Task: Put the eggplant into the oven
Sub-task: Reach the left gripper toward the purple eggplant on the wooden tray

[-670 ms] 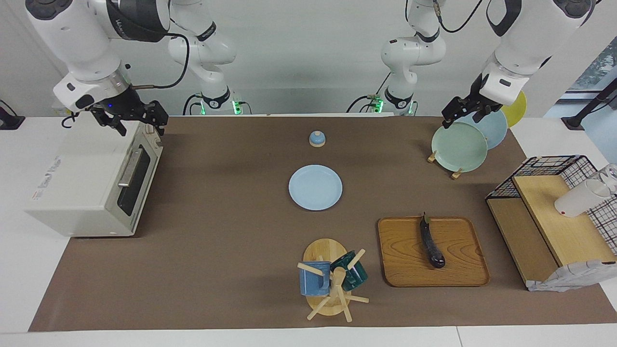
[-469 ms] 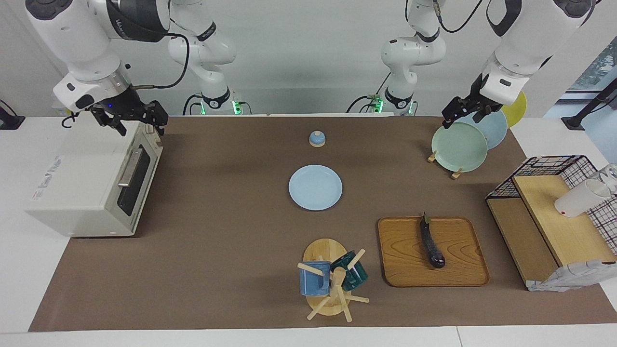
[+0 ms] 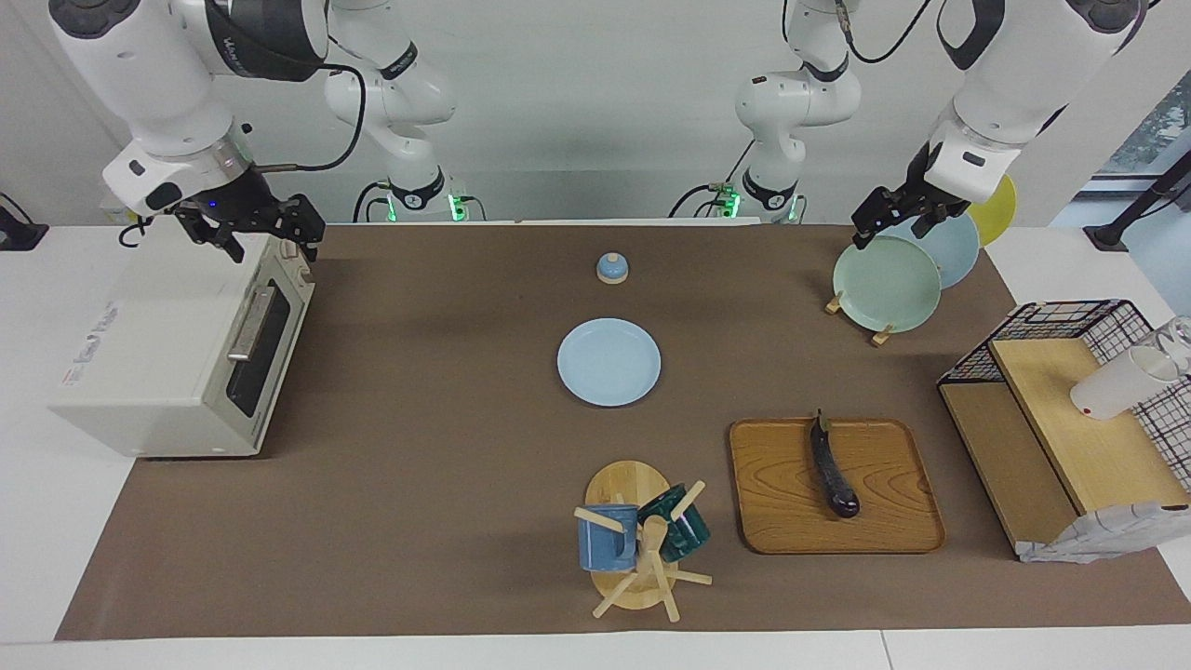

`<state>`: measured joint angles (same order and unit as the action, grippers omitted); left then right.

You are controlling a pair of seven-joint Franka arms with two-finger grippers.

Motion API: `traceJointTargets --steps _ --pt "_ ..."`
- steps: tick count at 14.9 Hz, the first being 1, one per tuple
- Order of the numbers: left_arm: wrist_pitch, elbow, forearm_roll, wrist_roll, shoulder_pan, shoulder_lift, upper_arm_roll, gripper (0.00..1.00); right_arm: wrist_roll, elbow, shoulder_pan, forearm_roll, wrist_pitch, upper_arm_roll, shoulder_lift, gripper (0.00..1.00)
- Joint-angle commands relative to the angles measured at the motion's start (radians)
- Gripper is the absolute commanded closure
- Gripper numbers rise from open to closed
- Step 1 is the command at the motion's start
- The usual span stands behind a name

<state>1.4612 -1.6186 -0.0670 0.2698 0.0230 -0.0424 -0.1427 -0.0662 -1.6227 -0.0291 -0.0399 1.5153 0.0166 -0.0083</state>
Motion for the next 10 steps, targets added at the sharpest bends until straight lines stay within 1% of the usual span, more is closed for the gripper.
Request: traceJointTargets --steps 1,3,5,8,10 --pt "0.072 -0.026 0.013 -0.004 0.006 -0.013 -0.008 0.00 0.009 -0.008 -0.008 0.031 -0.014 -0.003 -0.015 0.00" --pt "0.132 -0.047 0.006 -0.015 0.011 -0.014 -0.009 0.00 0.011 -0.008 -0.008 0.031 -0.014 -0.003 -0.015 0.00" --pt "0.163 -0.043 -0.004 -0.023 0.006 0.007 -0.009 0.00 0.011 -0.008 -0.008 0.031 -0.014 -0.003 -0.015 0.00" --pt "0.205 -0.012 0.001 -0.064 0.005 0.087 -0.009 0.00 0.011 -0.008 -0.008 0.031 -0.014 -0.003 -0.015 0.00" --pt "0.218 0.002 0.010 -0.098 -0.015 0.159 -0.008 0.00 0.009 -0.008 -0.008 0.031 -0.014 -0.003 -0.015 0.00"
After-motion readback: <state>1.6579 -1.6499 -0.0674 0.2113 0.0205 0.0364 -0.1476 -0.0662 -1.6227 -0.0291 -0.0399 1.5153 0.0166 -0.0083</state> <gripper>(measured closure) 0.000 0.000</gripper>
